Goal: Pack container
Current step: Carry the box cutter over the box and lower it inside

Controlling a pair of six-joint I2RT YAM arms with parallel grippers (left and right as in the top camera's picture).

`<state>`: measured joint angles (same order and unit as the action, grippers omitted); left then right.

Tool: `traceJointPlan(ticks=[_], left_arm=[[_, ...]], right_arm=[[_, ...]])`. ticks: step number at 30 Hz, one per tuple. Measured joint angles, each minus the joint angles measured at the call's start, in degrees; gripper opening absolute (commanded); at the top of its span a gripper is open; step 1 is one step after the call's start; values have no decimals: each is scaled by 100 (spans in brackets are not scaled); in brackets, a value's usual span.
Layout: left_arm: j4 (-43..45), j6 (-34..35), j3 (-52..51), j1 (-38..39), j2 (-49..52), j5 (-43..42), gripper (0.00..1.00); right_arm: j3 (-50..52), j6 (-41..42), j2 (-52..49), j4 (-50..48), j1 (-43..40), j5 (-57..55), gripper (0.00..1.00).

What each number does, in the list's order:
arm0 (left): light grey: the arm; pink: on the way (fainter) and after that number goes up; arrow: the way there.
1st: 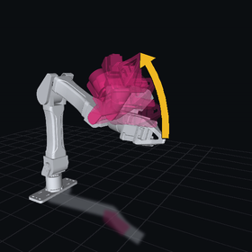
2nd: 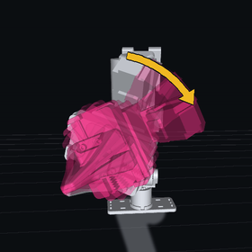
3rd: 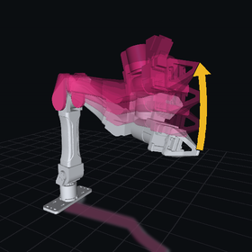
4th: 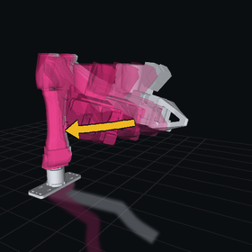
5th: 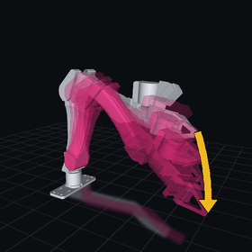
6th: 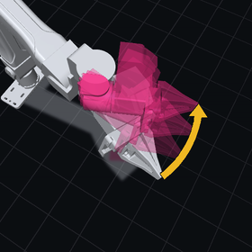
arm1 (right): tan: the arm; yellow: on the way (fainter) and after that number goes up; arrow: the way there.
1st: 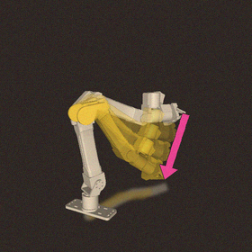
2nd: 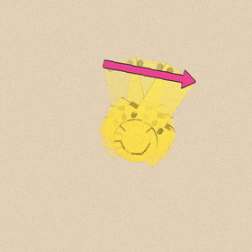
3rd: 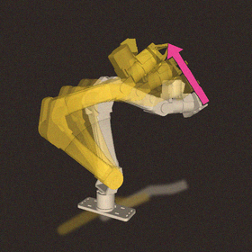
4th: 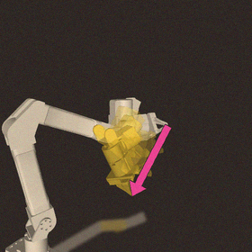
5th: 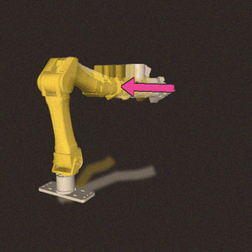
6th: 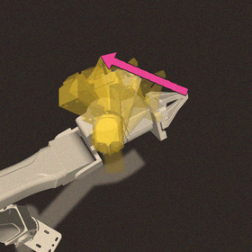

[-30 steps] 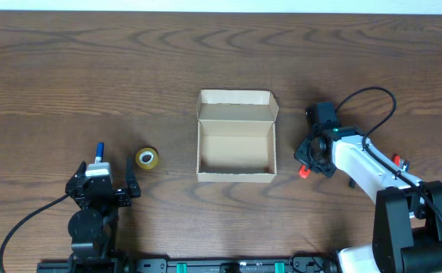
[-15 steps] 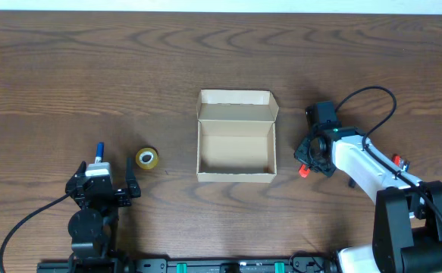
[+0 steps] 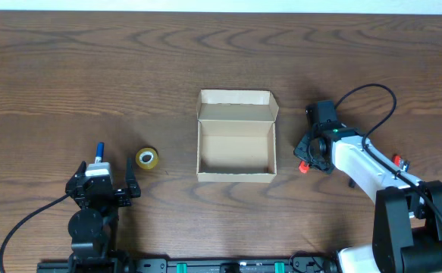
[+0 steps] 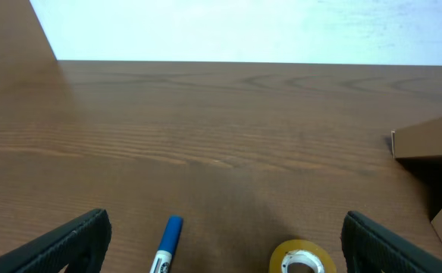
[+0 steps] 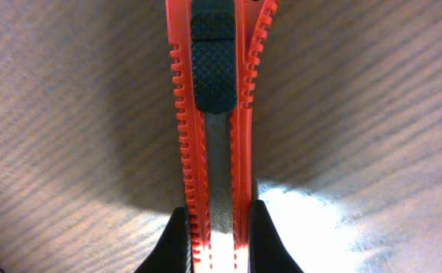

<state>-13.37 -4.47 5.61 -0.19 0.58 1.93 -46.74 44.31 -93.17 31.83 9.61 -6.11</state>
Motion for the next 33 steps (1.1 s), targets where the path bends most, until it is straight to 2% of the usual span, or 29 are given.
traceJointPlan(ticks=[5, 8, 16, 19, 23, 28, 33], left_arm=[[0, 0, 0, 0, 0, 0, 95], [0, 0, 0, 0, 0, 0, 95], [0, 0, 0, 0, 0, 0, 95], [0, 0, 0, 0, 0, 0, 95], [0, 0, 0, 0, 0, 0, 95], [0, 2, 0, 0, 0, 0, 95], [0, 0, 0, 0, 0, 0, 95]], right_arm=[[-2, -278, 0, -98, 0, 2, 1], [-146, -595, 0, 208, 0, 7, 1], [-1794, -2297, 59, 1397, 9, 195, 1], [-2345, -3147, 170, 1714, 44, 452, 1], [-2806, -4695, 295, 2310, 203, 1176, 1], [-3091, -6463, 348, 3147, 562, 1725, 1], [-3272, -8024, 363, 3816, 1128, 1818, 1]])
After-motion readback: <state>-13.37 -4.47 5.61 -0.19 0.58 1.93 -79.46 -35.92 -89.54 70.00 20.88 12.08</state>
